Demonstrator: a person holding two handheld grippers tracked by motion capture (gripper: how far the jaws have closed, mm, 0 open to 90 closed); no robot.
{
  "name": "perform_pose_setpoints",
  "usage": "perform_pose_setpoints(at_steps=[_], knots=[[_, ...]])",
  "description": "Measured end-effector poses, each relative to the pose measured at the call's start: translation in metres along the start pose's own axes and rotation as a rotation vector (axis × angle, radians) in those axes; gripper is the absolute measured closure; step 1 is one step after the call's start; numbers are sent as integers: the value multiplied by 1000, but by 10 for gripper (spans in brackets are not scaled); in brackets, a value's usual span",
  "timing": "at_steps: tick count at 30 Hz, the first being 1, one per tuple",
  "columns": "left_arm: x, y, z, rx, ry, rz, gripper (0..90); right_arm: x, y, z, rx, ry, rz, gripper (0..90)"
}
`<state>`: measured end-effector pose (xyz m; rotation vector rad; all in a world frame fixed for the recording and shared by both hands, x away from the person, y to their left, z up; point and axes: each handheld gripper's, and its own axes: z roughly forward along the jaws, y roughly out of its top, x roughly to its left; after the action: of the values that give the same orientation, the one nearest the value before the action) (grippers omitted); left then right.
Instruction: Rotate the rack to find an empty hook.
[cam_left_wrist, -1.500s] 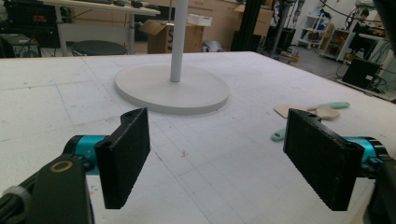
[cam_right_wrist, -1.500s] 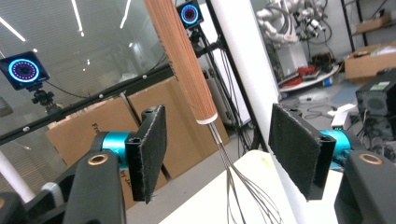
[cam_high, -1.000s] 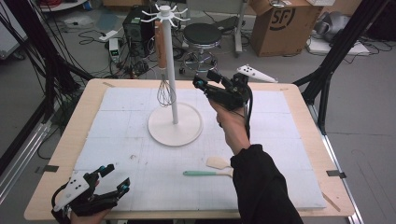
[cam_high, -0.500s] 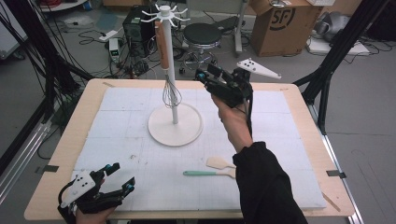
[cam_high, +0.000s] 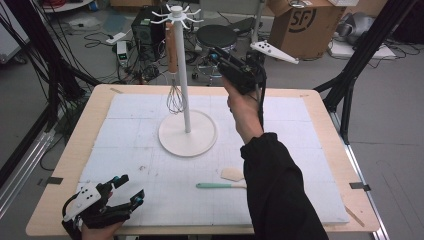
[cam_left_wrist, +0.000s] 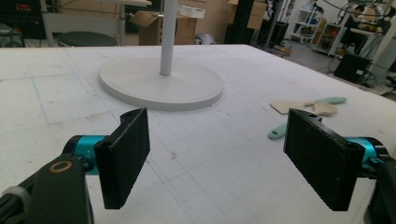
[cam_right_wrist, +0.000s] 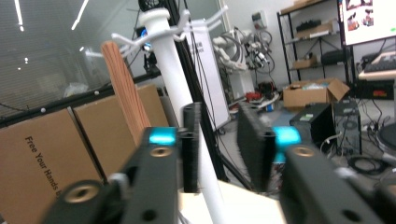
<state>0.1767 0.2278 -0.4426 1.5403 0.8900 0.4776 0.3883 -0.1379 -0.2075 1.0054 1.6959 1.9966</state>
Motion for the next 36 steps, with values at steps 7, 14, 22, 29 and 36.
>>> perform_pose_setpoints(at_steps=[7, 14, 22, 29, 36], knots=[[-1, 1, 0, -5, -17, -2, 233, -1, 8, 11, -11, -3, 22, 853], [-2, 2, 1, -12, -27, -6, 233, -1, 17, 20, -26, 6, 42, 894], [0, 1, 0, -12, -29, -9, 233, -5, 27, 27, -95, 36, 98, 895], [-1, 2, 0, -18, -37, -18, 233, -5, 33, 35, -99, 49, 119, 895], [-1, 2, 0, -17, -36, -24, 233, 0, 36, 39, -106, 81, 130, 895]])
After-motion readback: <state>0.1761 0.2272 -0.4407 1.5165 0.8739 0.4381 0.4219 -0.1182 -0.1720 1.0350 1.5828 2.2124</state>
